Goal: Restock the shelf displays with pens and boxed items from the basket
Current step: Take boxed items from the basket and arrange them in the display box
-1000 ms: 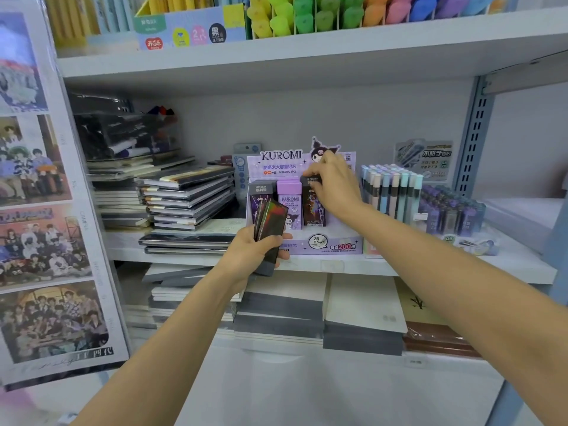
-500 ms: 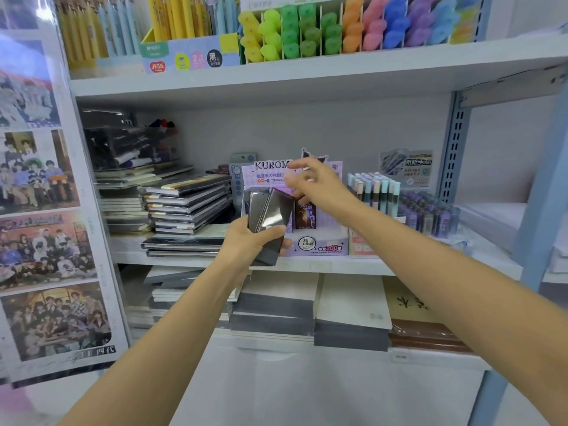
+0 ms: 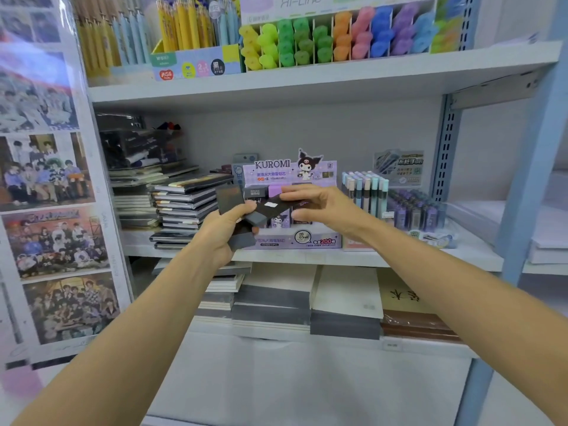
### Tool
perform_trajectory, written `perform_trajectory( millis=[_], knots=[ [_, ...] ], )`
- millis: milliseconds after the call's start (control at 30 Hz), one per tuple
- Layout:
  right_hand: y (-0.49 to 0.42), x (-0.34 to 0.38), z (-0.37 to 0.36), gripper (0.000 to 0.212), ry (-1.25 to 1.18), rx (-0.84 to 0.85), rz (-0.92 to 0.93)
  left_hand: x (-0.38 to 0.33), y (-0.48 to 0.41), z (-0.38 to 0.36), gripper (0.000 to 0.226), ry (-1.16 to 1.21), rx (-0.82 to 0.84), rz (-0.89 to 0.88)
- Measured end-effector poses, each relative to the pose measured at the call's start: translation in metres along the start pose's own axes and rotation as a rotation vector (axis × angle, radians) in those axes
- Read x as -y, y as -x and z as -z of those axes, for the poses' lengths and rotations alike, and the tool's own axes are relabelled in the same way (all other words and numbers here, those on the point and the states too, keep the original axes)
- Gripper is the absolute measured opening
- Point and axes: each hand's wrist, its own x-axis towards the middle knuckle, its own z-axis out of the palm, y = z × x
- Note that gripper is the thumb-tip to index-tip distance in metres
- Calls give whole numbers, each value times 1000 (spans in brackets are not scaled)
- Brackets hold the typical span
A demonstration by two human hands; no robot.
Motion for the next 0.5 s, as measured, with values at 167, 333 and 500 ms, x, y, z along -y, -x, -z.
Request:
perform_trajectory(
  millis=[167,333,500],
  knots=[
    [2,1,-3,18,91,-271,14,-5,9,-6,42,136,148,91],
    [8,0,-7,12,-23,-320,-50,-1,12,-12,26,13,118,-16],
    [14,-3,-19,18,45,-150,-135,14,9,-18,15,-127,45,-143]
  ],
)
